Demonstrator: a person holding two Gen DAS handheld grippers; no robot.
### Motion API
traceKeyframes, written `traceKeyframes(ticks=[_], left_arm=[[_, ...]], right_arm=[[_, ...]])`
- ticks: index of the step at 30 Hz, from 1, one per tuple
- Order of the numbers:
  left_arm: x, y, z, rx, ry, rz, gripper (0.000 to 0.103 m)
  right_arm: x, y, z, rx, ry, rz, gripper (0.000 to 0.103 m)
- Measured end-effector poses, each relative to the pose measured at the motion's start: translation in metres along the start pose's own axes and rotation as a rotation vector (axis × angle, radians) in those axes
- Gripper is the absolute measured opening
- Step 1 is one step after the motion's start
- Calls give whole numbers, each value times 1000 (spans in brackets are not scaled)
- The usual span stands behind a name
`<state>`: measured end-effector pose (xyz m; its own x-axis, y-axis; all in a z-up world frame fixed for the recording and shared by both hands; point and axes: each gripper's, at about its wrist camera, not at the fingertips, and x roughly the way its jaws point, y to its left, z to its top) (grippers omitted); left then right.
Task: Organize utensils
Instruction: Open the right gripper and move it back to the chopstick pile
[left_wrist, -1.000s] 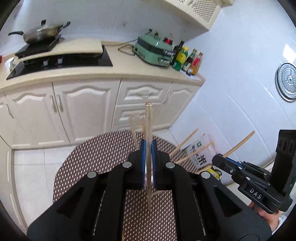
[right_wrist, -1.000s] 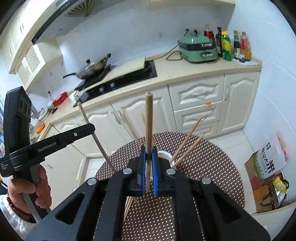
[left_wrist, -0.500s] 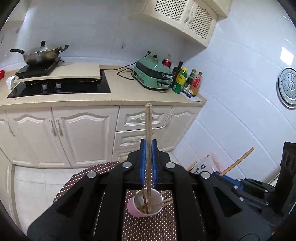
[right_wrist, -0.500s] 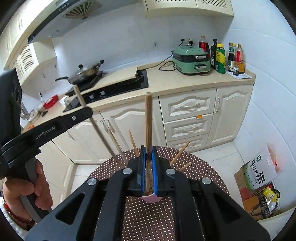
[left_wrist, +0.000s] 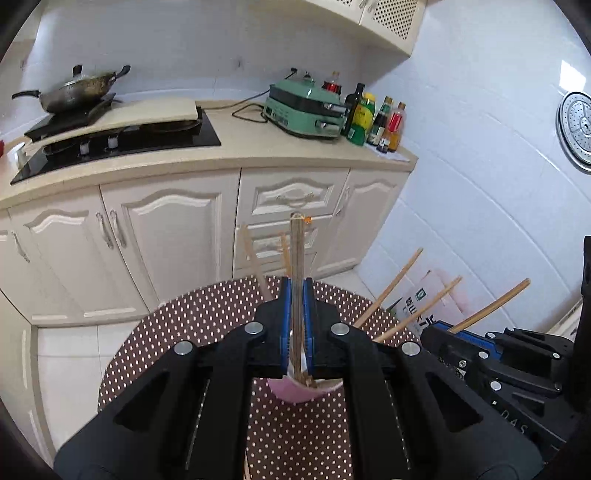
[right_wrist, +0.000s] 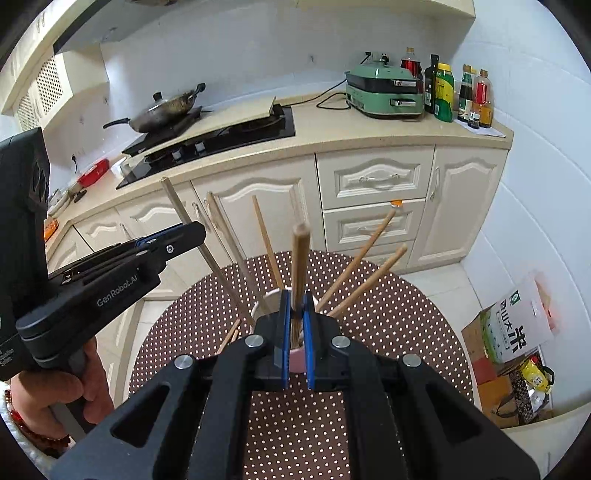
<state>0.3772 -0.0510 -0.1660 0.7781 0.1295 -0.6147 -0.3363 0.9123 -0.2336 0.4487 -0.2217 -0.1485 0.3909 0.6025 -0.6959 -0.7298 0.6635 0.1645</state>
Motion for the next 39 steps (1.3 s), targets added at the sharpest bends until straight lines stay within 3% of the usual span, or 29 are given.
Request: traceKeyframes(ticks=[16,34,39], left_arm=[[2,10,-21,-42,63,-4,7],[-5,18,-19,-62,118,-7,7],[-9,20,-22,-55,128,-9,8]], right_arm=[[30,3,-24,26,82,-6,5],[17,-2,-25,112,70,22,9],[8,-1,-27,129,49,23,19]])
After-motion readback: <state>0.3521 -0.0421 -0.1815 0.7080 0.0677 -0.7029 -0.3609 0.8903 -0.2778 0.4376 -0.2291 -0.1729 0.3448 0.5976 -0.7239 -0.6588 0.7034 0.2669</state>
